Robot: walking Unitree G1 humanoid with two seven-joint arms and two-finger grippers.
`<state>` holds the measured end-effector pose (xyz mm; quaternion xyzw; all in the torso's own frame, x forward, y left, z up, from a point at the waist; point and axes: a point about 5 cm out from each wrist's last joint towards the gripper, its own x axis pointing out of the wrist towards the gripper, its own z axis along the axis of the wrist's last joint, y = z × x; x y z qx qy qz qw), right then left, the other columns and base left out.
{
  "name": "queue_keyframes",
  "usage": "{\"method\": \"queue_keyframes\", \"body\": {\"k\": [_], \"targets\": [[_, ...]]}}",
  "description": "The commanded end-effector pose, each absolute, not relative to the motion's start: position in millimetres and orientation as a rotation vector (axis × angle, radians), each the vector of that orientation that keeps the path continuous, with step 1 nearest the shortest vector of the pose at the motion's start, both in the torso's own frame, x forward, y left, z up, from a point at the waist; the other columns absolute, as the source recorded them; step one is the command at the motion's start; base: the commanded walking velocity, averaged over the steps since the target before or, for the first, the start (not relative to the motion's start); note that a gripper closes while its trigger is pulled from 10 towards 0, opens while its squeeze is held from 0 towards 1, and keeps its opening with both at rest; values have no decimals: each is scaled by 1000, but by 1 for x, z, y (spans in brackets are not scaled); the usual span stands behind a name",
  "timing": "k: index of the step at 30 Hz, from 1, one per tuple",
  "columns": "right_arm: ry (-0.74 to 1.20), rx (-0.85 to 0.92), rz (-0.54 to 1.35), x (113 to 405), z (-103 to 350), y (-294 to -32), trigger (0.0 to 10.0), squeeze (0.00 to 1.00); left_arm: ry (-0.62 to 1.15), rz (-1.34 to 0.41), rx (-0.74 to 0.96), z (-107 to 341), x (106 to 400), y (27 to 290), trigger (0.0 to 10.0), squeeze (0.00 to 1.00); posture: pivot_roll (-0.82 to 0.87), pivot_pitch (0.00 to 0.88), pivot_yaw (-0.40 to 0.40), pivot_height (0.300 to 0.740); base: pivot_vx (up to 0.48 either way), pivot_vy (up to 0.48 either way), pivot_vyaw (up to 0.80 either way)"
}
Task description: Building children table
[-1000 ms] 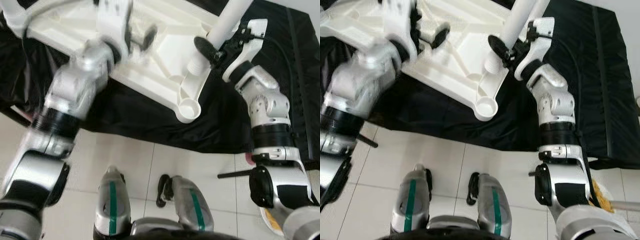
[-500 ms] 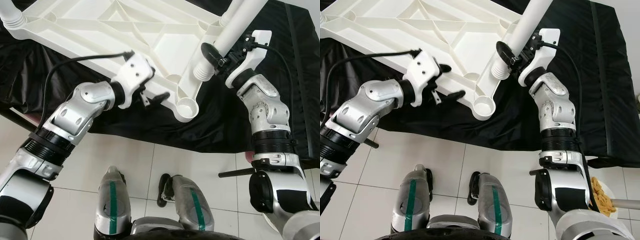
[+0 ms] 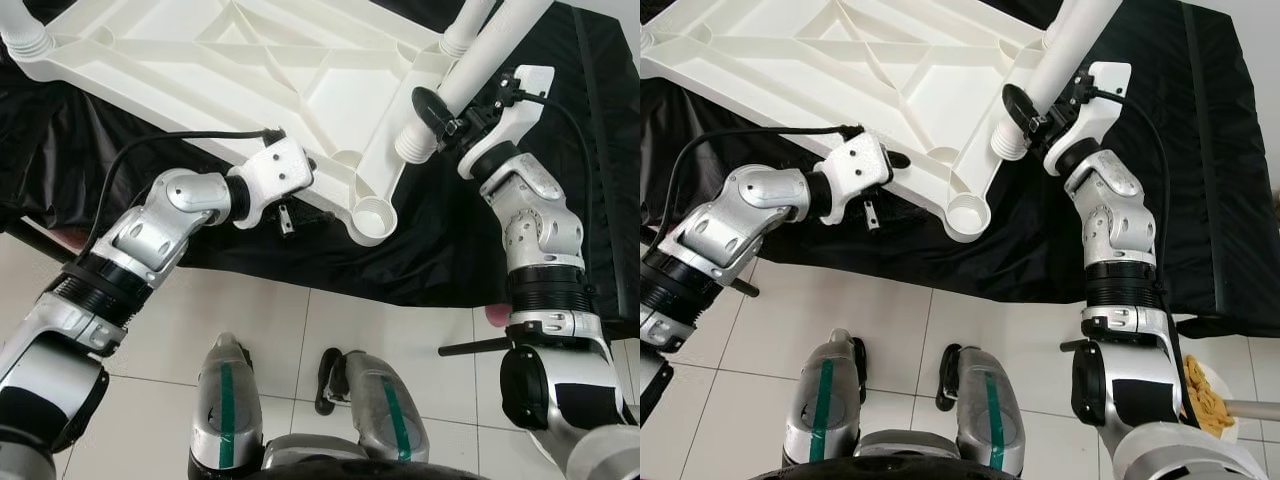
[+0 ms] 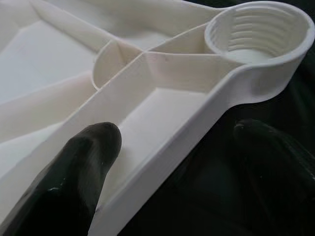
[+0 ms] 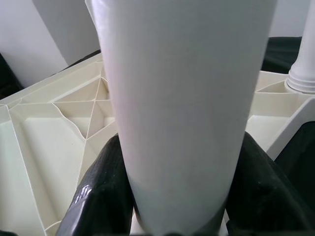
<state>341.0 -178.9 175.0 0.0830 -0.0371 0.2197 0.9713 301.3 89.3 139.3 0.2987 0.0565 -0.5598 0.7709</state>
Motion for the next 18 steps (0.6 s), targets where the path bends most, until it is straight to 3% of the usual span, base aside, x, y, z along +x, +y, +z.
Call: {"method": "queue_keyframes", "body": {"k": [1,18], "targets": [[-92,172,428,340,177,-183,10000,0,133,-1220,683,132,300,86,10000,0,87,54,-64,740,0,0,0],[-107,190,403,335,178,-183,10000,0,61,-1020,723,136,333,69,10000,0,59,44,-52,740,0,0,0]]}}
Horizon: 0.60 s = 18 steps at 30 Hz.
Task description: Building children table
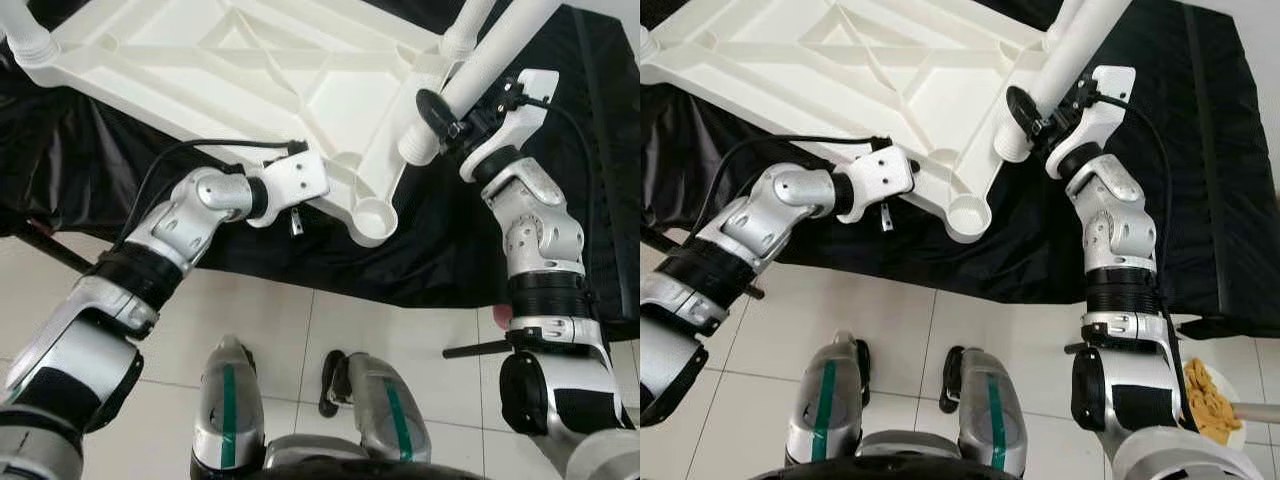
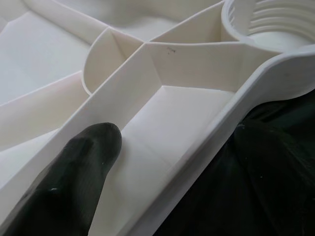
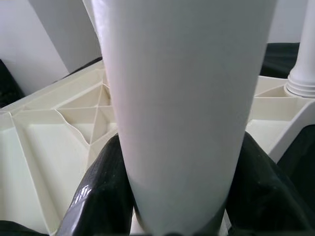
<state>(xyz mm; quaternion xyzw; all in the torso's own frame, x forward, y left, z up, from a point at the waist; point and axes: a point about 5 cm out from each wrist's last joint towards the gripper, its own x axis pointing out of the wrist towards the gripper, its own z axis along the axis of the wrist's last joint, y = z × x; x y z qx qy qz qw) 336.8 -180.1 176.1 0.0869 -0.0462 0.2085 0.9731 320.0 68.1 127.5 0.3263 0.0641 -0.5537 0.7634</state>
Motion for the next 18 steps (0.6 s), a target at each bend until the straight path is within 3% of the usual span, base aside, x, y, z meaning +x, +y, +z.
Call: {"method": "queue_keyframes", "body": {"k": [1,18], "targets": [[-107,192,401,335,178,-183,10000,0,51,-1010,722,137,335,68,10000,0,59,44,-52,740,0,0,0],[-108,205,361,334,177,-185,10000,0,21,-984,676,145,346,50,10000,0,53,39,-41,740,0,0,0]]}}
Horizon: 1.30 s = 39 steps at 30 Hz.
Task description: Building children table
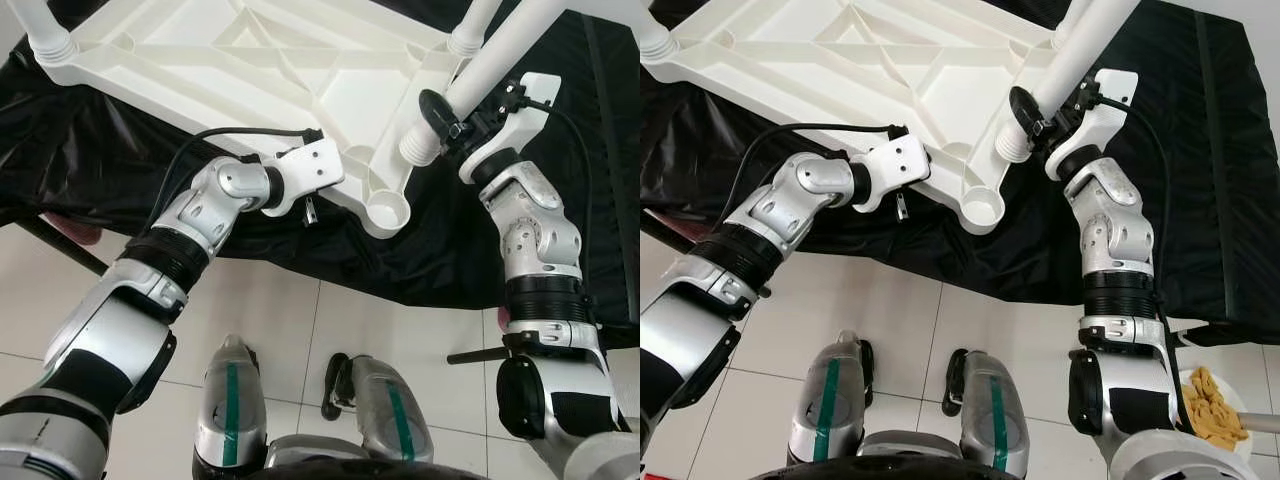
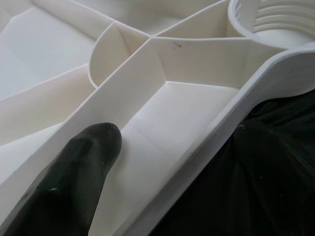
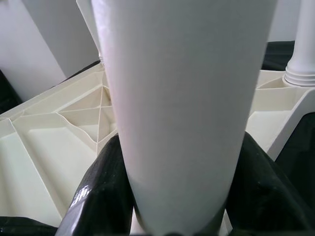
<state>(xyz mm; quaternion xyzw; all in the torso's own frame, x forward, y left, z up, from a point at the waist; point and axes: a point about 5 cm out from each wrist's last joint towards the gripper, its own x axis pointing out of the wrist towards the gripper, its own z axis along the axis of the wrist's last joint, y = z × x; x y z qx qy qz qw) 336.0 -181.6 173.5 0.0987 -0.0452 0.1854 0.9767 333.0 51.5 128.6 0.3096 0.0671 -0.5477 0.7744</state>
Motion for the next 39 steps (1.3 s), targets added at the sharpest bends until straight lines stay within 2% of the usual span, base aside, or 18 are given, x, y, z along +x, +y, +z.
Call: {"method": "queue_keyframes", "body": {"k": [1,21,33,37,39], "targets": [[-108,205,360,334,176,-185,10000,0,10,-991,677,147,346,46,10000,0,54,40,-40,740,0,0,0],[-117,211,333,331,177,-188,10000,0,-33,-1009,695,151,349,16,10000,0,45,68,-31,740,0,0,0],[-130,226,327,327,178,-188,10000,0,-19,-890,671,143,355,21,10000,0,35,88,-32,740,0,0,0],[-139,233,330,326,178,-187,10000,0,-17,-828,622,144,359,23,10000,0,35,91,-33,740,0,0,0],[-146,234,332,325,179,-186,10000,0,-24,-767,545,148,362,22,10000,0,35,93,-34,740,0,0,0]]}}
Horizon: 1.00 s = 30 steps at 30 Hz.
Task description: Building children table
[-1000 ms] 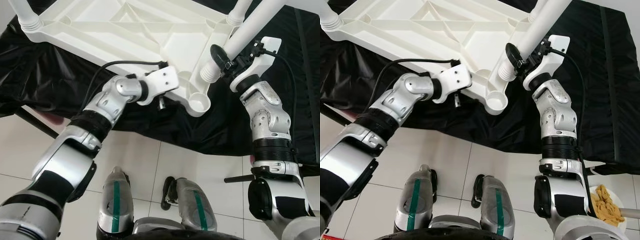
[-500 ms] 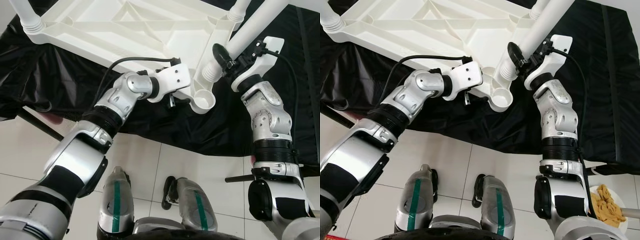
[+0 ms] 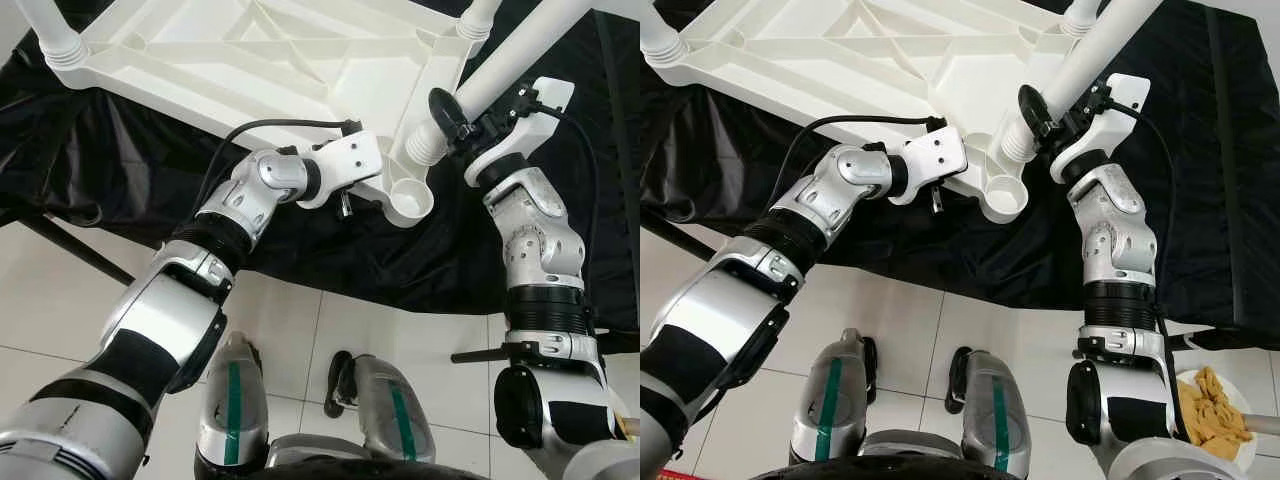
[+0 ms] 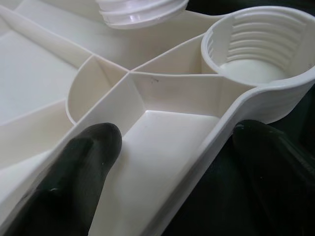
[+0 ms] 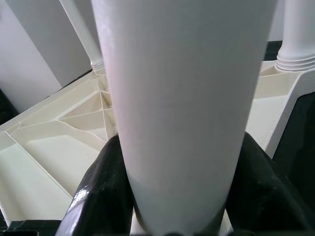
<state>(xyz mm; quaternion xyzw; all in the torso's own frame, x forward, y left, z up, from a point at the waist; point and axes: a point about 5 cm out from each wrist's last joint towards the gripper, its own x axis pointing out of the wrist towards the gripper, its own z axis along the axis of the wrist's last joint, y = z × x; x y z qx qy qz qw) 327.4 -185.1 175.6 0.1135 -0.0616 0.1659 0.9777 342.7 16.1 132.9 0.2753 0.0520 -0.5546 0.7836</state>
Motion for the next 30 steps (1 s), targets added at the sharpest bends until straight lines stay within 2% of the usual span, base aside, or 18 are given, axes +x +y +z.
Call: {"method": "queue_keyframes", "body": {"k": [1,12,21,25,27,30], "targets": [[-148,235,333,325,179,-186,10000,0,-34,-740,527,151,364,22,10000,0,37,93,-36,740,0,0,0],[-153,243,343,327,180,-181,10000,0,-102,-658,466,177,376,13,10000,0,41,95,-42,740,0,0,0],[-143,218,362,324,176,-180,10000,0,-123,-722,464,181,372,11,10000,0,40,91,-38,740,0,0,0],[-133,199,398,319,172,-177,10000,0,-136,-854,303,186,362,20,10000,0,57,86,-43,740,0,0,0],[-130,210,403,320,171,-175,10000,0,-126,-856,210,190,361,28,10000,0,66,82,-48,740,0,0,0],[-125,204,411,320,170,-173,10000,0,-128,-846,168,192,361,33,10000,0,75,79,-53,740,0,0,0]]}}
